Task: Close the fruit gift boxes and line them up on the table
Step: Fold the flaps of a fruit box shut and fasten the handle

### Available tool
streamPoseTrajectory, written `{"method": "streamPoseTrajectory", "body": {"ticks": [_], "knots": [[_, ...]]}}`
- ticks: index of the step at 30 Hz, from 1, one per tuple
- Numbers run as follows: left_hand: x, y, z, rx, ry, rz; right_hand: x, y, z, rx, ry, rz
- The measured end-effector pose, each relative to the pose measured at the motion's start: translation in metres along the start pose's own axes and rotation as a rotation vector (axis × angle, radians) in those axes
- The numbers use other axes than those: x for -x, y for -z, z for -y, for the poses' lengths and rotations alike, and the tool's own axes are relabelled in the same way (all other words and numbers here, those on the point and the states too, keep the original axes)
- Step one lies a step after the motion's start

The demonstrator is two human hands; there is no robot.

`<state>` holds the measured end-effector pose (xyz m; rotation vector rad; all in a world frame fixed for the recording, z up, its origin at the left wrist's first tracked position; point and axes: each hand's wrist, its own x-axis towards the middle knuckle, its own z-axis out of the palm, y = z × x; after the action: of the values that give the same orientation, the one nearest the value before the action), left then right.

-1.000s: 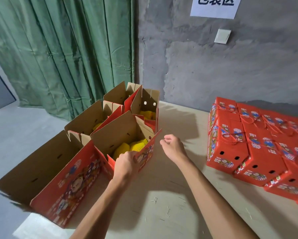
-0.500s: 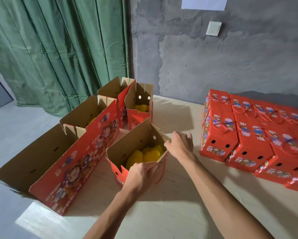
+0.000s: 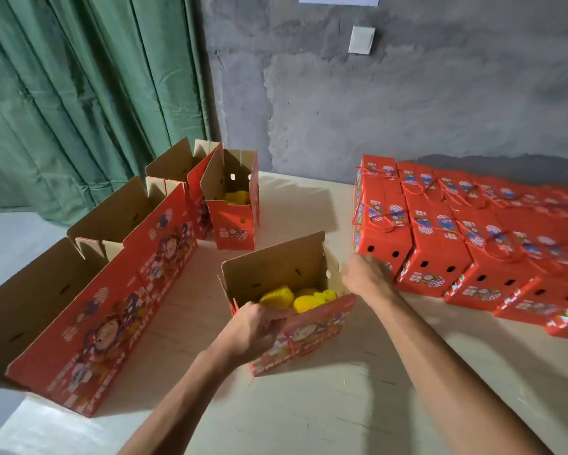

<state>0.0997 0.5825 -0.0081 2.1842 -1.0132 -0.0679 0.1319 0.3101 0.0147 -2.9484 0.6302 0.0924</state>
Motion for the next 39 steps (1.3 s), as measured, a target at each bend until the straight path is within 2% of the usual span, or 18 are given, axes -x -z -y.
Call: {"method": "streamPoseTrajectory", "body": {"ticks": [2, 7, 9, 11, 14, 16, 19, 21, 22, 23, 25, 27, 29, 31, 33, 36, 39], "knots": [[-0.001, 0.002, -0.002, 0.021, -0.015, 0.036, 0.004, 0.008, -0.021, -0.014, -0.048, 0.101], [-0.010, 0.001, -0.013, 0.130, -0.105, 0.079, 0.029, 0.033, -0.058, -0.132, -0.219, 0.525], [-0.011, -0.003, -0.009, 0.171, -0.035, 0.114, 0.042, 0.039, -0.066, -0.183, -0.247, 0.640], [-0.011, -0.008, -0.002, 0.210, 0.063, 0.122, 0.052, 0.041, -0.076, -0.225, -0.254, 0.681], [-0.011, -0.016, -0.003, 0.314, 0.086, 0.115, 0.061, 0.038, -0.094, -0.316, -0.253, 0.660], [-0.012, -0.019, -0.006, 0.422, 0.104, -0.005, 0.063, 0.031, -0.106, -0.341, -0.191, 0.584], [-0.016, -0.020, -0.005, 0.640, 0.181, -0.440, 0.066, 0.010, -0.115, -0.354, -0.078, 0.369], [-0.021, -0.019, 0.007, 0.562, 0.242, -0.682, 0.068, -0.008, -0.118, -0.502, -0.054, 0.245], [-0.024, -0.019, 0.015, 0.544, 0.311, -0.730, 0.068, -0.018, -0.120, -0.563, -0.040, 0.197], [-0.027, -0.020, 0.023, 0.559, 0.396, -0.722, 0.067, -0.026, -0.122, -0.603, -0.029, 0.162], [-0.031, -0.029, 0.035, 0.665, 0.517, -0.581, 0.064, -0.038, -0.124, -0.668, -0.046, 0.122], [-0.033, -0.039, 0.044, 0.696, 0.517, -0.385, 0.058, -0.047, -0.121, -0.723, -0.103, 0.117], [-0.032, -0.046, 0.050, 0.632, 0.491, -0.195, 0.055, -0.052, -0.117, -0.775, -0.121, 0.183], [-0.033, -0.049, 0.055, 0.669, 0.495, -0.076, 0.057, -0.063, -0.112, -1.008, -0.136, 0.262], [-0.033, -0.054, 0.062, 0.775, 0.490, -0.028, 0.068, -0.073, -0.110, -1.160, -0.182, 0.263], [-0.033, -0.058, 0.065, 0.849, 0.495, -0.054, 0.076, -0.085, -0.113, -1.183, -0.245, 0.250], [-0.033, -0.060, 0.063, 1.035, 0.522, -0.075, 0.079, -0.085, -0.113, -1.244, -0.284, 0.225]]}}
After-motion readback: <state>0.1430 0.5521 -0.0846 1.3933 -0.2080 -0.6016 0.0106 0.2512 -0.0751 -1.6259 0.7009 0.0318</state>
